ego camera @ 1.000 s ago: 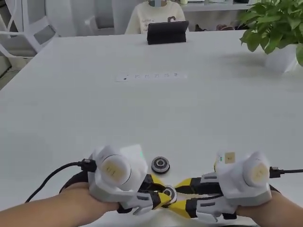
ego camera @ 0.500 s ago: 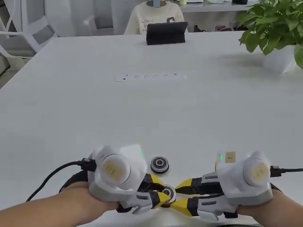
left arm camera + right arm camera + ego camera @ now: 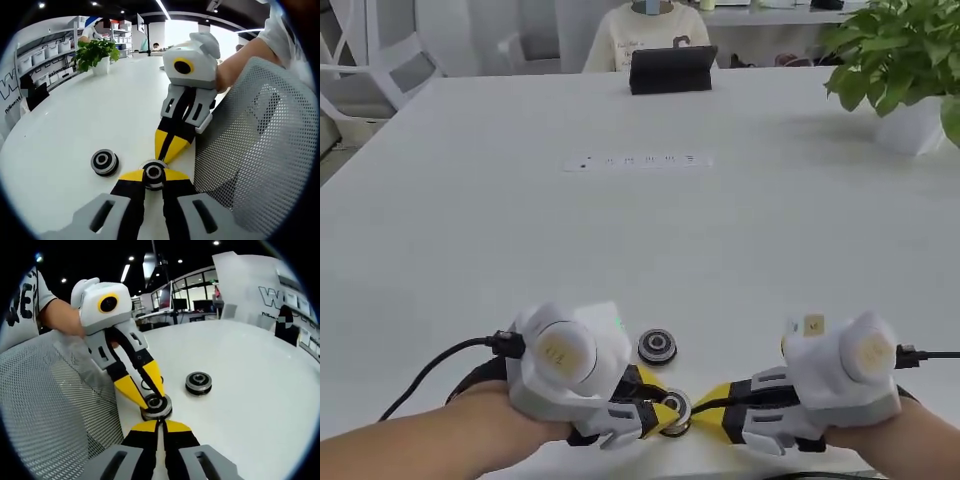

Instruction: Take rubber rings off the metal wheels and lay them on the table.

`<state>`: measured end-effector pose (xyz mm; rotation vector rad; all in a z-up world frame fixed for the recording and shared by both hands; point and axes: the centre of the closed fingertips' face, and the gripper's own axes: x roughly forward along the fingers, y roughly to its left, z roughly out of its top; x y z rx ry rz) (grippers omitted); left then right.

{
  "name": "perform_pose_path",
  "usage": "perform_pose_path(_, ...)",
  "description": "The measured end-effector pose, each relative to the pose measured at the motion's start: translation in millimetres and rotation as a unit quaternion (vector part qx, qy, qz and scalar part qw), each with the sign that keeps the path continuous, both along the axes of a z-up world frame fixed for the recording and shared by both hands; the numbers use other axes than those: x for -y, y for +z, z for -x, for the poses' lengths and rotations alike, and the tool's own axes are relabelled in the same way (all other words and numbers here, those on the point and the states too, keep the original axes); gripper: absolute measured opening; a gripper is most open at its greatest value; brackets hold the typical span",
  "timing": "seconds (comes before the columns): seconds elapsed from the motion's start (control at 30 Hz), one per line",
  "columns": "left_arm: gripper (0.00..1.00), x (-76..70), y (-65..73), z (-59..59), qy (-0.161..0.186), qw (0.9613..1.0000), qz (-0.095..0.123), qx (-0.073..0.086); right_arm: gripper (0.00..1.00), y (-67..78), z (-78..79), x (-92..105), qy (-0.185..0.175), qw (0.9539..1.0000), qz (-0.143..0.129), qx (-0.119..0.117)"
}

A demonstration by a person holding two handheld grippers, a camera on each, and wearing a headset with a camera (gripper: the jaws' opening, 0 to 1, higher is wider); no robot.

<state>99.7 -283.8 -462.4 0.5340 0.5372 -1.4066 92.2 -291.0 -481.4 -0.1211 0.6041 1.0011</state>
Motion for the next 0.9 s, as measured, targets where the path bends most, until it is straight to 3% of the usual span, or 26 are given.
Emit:
perform_pose_path(0.13,0.07,0.1,-0.1,-0.6,0.002,1.0,-0.001,0.001,0.0,-0.2,-2.3,1.4,-0.024,0.9991,-0.02,-0.028)
perform_pose_path(0.43,0.07,0.5,-0.1,-0.9,0.002,1.0,-0.002,0.006,0.0,-0.4,-3.5,3.7,-0.059,0.9951,-0.051,-0.061)
perform_pose_path(0.9,0.07,1.4,-0.3,-0.7,0.0,1.0,-0.002,0.007,0.0,4.4,-3.3,6.2,-0.082,0.9896,-0.086,-0.082)
